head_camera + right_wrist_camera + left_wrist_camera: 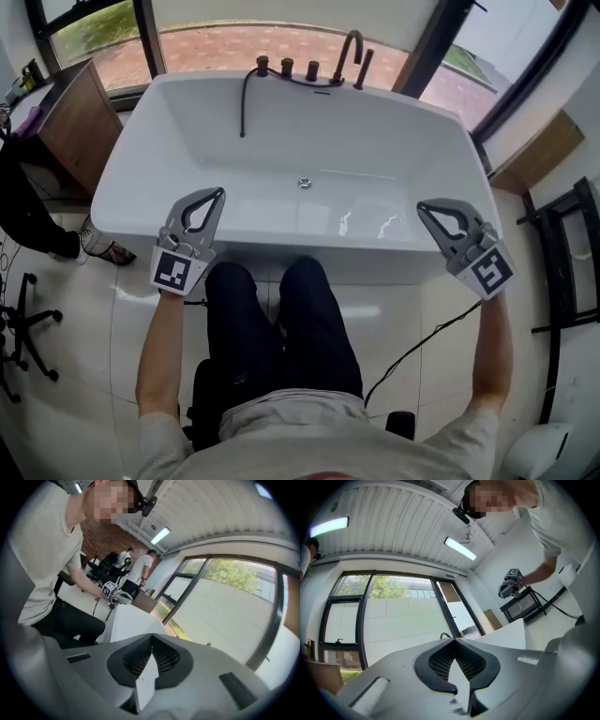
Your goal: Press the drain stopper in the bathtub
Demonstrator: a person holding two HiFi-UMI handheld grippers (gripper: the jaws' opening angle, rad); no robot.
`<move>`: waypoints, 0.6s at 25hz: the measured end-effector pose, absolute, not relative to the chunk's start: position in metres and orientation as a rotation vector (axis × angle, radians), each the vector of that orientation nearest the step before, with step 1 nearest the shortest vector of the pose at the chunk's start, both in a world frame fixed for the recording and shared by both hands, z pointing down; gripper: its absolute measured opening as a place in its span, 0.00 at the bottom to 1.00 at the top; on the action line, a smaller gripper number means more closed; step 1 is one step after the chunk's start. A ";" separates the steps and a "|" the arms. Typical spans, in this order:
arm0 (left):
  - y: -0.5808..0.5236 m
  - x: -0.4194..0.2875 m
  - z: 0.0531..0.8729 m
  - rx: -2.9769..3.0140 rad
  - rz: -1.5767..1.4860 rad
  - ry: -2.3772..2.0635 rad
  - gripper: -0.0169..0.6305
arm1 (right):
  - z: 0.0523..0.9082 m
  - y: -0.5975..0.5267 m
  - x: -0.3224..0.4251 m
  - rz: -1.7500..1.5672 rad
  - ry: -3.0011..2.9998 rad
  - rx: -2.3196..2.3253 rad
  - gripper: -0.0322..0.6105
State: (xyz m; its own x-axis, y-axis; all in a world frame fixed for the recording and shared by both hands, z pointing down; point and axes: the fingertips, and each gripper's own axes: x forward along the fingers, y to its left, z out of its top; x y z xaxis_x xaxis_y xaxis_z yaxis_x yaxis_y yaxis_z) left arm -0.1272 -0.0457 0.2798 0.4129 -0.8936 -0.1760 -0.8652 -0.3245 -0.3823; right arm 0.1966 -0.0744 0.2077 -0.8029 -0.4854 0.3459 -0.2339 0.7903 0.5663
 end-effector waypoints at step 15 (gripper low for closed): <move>-0.219 -0.119 0.358 -2.456 -0.137 1.434 0.04 | 0.492 -0.369 0.068 -0.442 -2.000 0.157 0.05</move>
State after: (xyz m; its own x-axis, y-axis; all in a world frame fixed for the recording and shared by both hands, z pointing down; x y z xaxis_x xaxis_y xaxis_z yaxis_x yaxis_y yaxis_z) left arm -0.1186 -0.2187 0.3578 0.4992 -0.8640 -0.0650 -0.8361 -0.4606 -0.2980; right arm 0.0684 -0.3692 0.4916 -0.4560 -0.2992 0.8382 0.0816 0.9238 0.3741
